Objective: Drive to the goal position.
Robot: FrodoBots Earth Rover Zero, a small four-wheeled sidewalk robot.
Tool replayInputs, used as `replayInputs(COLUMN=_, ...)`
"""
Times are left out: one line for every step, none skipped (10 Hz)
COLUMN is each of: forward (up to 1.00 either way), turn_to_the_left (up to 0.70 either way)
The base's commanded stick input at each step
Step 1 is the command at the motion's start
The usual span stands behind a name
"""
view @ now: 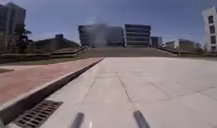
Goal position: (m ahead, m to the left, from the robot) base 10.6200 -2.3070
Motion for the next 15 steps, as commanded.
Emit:
replayInputs(forward=1.0, turn_to_the_left=0.0)
replayInputs(forward=1.0, turn_to_the_left=0.0)
replayInputs(forward=1.0, turn_to_the_left=0.0)
replayInputs(forward=1.0, turn_to_the_left=0.0)
replayInputs(forward=1.0, turn_to_the_left=0.0)
replayInputs(forward=1.0, turn_to_the_left=0.0)
replayInputs(forward=1.0, turn_to_the_left=0.0)
replayInputs(forward=1.0, turn_to_the_left=0.0)
replayInputs(forward=1.0, turn_to_the_left=0.0)
replayInputs(forward=1.0, turn_to_the_left=0.0)
replayInputs(forward=1.0, turn_to_the_left=0.0)
replayInputs(forward=1.0, turn_to_the_left=-0.15)
replayInputs(forward=1.0, turn_to_the_left=-0.27)
replayInputs(forward=1.0, turn_to_the_left=-0.27)
replayInputs(forward=1.0, turn_to_the_left=-0.27)
